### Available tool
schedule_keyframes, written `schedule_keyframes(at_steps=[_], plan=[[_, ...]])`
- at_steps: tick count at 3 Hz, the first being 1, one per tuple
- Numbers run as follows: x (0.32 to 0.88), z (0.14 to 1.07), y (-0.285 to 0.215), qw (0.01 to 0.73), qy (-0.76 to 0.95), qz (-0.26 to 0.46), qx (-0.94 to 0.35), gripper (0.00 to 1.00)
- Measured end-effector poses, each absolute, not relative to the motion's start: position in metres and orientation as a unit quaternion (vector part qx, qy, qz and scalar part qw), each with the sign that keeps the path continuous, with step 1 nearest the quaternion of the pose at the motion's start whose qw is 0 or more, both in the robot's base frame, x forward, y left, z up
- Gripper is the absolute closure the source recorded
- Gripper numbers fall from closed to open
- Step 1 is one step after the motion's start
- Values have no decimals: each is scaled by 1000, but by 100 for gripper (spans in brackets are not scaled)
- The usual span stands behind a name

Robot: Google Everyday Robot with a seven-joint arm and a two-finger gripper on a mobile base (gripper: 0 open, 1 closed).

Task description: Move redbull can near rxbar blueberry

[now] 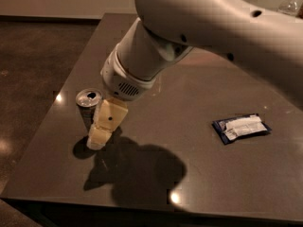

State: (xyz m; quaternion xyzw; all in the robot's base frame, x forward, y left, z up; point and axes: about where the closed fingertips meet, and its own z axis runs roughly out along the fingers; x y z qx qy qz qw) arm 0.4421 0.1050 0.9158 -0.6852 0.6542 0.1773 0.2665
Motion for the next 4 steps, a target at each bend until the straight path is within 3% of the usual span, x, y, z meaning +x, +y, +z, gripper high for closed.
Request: schedule_keyframes(at_steps=[1, 3, 4], plan=[[444, 913, 116, 261, 651, 187, -688, 16], [447, 919, 122, 257, 645, 207, -690, 62], [460, 937, 98, 266, 654, 204, -678, 93]])
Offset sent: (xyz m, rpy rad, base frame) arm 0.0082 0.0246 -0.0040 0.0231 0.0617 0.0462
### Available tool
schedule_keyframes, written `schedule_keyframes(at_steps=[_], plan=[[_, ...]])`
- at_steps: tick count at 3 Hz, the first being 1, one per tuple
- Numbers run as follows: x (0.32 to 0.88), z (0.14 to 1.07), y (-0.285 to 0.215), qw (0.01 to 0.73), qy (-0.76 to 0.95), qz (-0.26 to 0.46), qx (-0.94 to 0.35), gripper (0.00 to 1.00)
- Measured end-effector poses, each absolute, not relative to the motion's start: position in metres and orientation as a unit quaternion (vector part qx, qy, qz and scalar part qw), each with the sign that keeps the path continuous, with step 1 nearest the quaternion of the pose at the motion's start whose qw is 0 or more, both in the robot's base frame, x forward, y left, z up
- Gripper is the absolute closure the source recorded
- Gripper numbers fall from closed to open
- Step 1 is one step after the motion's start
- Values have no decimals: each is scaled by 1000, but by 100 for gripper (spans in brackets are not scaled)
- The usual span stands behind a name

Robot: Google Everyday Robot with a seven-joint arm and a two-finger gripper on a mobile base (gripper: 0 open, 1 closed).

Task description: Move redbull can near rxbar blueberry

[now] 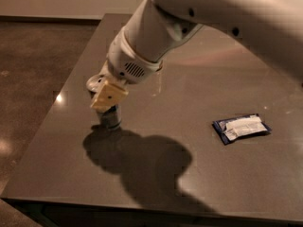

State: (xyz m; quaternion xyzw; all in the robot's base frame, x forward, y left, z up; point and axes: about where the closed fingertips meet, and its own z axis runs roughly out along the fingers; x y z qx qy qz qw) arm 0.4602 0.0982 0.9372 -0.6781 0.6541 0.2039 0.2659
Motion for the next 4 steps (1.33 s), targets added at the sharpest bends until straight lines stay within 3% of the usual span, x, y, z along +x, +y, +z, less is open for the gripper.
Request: schedule_keyframes(at_steps=[1, 4], plan=[[483, 949, 63, 278, 675, 188, -657, 100], [534, 956, -73, 293, 747, 168, -573, 100]])
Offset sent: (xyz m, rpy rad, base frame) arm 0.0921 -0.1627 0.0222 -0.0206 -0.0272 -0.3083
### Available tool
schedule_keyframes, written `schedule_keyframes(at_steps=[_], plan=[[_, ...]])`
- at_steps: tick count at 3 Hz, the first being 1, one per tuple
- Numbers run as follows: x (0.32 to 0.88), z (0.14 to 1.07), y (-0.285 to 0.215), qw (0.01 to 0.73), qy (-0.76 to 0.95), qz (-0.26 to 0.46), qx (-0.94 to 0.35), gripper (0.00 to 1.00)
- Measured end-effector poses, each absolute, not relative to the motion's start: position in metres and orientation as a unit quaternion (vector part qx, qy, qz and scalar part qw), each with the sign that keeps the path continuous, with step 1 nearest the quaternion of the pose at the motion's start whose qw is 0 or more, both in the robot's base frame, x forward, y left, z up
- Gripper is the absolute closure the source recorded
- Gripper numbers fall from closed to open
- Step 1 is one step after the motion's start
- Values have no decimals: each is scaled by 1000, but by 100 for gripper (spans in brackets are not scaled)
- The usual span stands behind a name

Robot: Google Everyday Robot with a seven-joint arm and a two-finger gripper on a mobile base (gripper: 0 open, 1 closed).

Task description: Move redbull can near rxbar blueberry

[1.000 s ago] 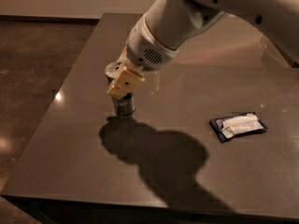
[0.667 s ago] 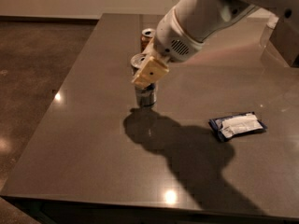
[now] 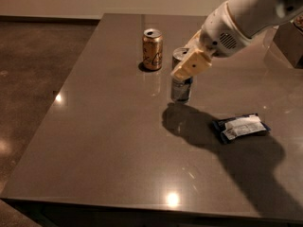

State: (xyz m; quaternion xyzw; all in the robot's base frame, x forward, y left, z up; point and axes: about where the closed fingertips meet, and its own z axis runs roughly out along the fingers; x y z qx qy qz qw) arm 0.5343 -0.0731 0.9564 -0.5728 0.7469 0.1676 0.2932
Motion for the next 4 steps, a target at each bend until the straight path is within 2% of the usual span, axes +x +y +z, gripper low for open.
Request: schedule_keyframes(at_steps=[4], plan=[[532, 935, -163, 310, 761, 184, -539, 100]])
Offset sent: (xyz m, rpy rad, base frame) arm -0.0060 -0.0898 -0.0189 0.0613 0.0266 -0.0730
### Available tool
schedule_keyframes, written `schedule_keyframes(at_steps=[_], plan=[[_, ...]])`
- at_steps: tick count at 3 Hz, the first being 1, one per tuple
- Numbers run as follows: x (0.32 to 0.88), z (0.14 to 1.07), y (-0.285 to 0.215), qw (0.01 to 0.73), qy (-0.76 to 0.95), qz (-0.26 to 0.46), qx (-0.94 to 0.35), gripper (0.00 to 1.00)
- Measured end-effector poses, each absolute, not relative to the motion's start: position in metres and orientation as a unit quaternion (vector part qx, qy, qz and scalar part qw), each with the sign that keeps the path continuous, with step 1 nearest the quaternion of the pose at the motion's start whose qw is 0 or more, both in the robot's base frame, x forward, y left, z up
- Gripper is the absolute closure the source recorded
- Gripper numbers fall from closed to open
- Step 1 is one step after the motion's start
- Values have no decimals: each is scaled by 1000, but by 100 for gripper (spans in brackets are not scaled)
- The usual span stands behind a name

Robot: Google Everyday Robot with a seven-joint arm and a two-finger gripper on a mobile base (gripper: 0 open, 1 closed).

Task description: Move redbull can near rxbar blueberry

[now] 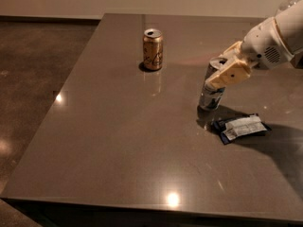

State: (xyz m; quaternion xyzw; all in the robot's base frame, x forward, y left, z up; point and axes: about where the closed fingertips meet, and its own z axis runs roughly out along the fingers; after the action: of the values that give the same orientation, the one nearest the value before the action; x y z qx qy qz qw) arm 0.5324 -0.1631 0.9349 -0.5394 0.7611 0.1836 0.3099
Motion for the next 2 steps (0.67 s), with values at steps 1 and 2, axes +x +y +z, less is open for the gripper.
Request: schedule_keyframes(at_steps=[1, 2], plan=[[531, 926, -177, 303, 770, 173, -535, 75], [529, 920, -182, 298, 774, 169, -532, 53]])
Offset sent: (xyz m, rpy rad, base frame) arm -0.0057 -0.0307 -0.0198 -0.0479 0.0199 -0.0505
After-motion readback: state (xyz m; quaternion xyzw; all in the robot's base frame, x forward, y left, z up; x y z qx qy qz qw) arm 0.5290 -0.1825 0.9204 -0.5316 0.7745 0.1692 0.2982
